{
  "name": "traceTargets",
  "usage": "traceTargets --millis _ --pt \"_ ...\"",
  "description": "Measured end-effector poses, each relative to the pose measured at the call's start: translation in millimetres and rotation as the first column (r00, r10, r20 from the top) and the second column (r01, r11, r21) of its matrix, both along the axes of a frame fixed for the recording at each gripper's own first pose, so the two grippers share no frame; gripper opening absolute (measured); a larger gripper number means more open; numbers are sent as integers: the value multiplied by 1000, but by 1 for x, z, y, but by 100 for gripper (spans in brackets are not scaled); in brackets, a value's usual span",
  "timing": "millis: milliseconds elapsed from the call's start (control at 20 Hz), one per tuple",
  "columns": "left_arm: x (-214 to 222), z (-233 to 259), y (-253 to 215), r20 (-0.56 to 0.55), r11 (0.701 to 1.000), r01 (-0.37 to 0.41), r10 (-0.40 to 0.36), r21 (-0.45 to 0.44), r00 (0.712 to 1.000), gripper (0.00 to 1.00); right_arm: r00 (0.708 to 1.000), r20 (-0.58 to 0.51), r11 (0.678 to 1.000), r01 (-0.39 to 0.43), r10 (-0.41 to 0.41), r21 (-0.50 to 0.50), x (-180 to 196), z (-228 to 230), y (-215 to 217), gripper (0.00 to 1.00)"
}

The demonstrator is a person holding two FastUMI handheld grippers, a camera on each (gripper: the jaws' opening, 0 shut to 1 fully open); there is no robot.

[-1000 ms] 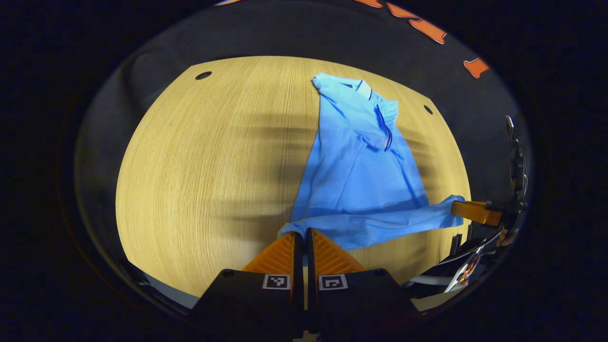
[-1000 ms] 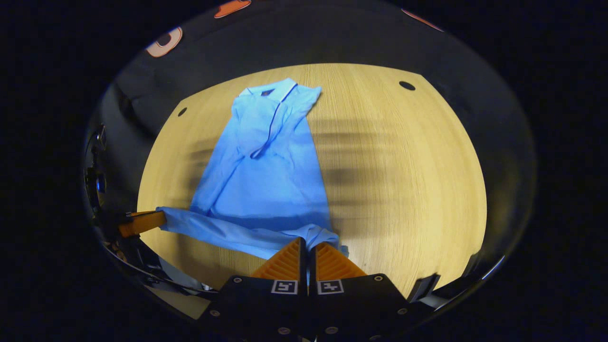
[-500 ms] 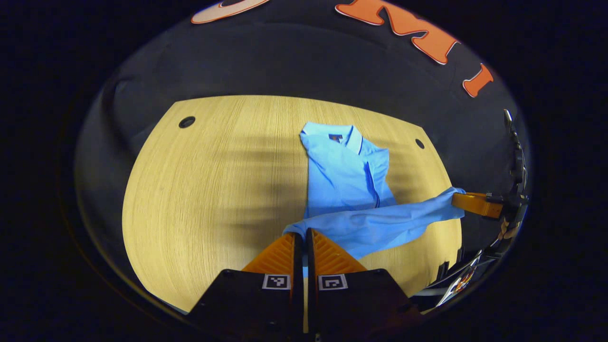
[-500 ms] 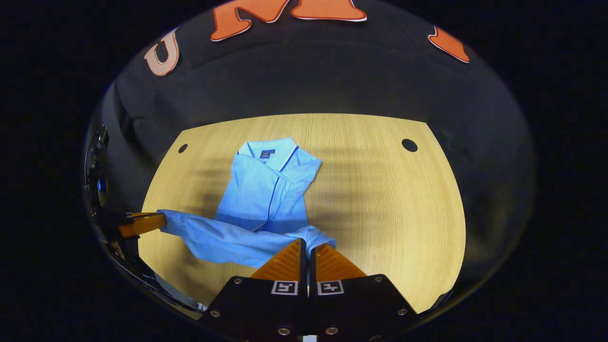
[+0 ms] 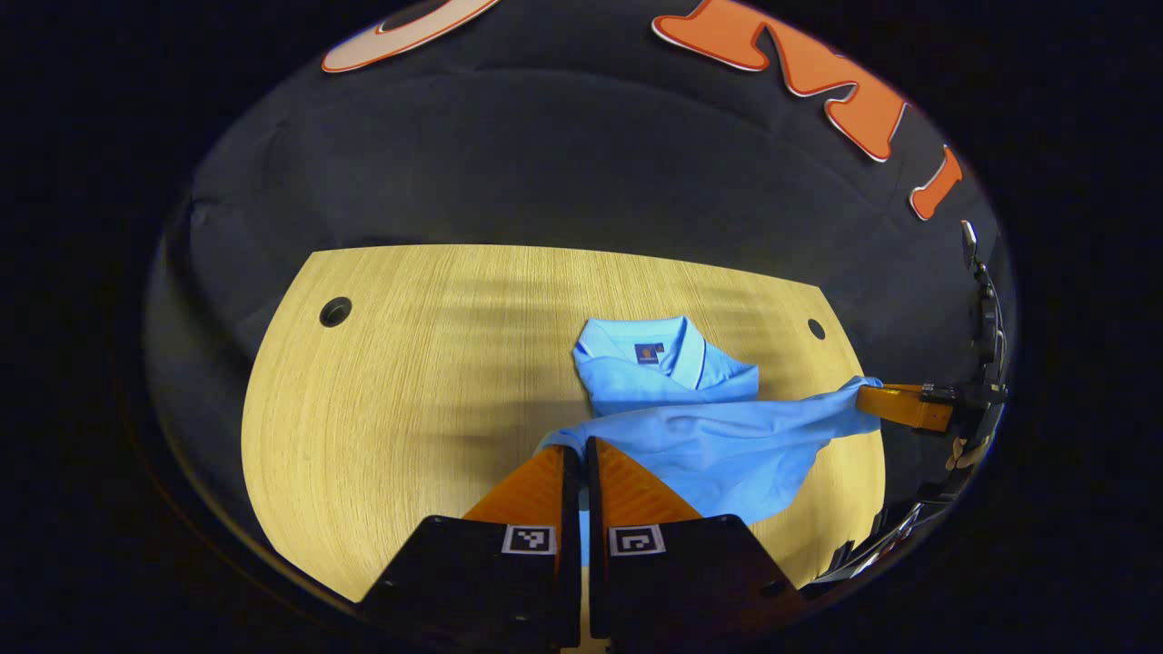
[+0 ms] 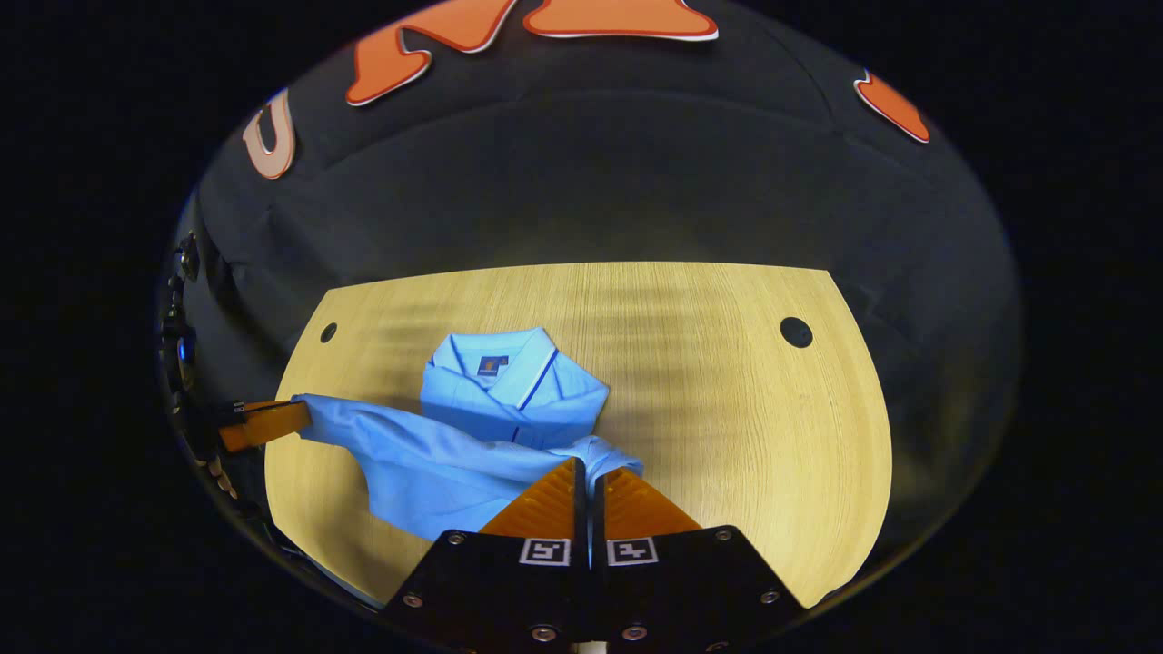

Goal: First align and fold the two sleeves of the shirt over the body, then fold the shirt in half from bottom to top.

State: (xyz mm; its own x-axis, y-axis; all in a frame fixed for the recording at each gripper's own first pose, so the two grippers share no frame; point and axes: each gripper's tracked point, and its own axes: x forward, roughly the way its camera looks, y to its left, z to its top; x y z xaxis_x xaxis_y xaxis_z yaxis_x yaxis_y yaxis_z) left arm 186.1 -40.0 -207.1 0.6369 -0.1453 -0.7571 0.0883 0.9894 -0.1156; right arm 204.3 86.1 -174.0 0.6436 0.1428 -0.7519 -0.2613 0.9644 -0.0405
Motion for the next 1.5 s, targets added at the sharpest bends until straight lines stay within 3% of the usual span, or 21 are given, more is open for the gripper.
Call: traceTargets --millis 300,550,650,700,750,900,1000,1200,1400,1500 --pt "56 -33 18 -2 998 -25 25 53 1000 8 999 -42 999 -24 23 -22 44 -35 18 2" --pt "81 -67 34 -16 994 -51 53 93 998 8 995 -94 997 21 -27 -68 68 -82 9 4" --pt "87 -76 38 -5 993 -57 58 99 998 11 994 -97 997 49 -55 -66 75 -86 7 10" --pt "89 -74 42 3 993 -59 59 105 998 26 993 -101 997 58 -63 -52 75 -86 7 19" --pt "93 -74 44 18 992 -60 58 113 998 40 992 -110 997 64 -68 -38 74 -86 8 35" --pt "103 -52 56 101 982 -74 57 173 993 84 991 -101 996 87 -90 -36 72 -79 5 100" --pt "103 -21 65 185 971 -98 57 219 981 100 992 -74 995 97 -98 -11 71 -64 9 100" --pt "90 58 63 355 964 -113 21 241 935 100 993 64 994 91 -95 55 61 -2 18 99" --pt "53 119 41 482 982 -126 44 139 875 100 969 236 992 45 -72 119 35 64 29 99" --pt "30 146 43 535 983 -144 61 116 843 100 945 323 994 21 -53 104 19 93 27 99"
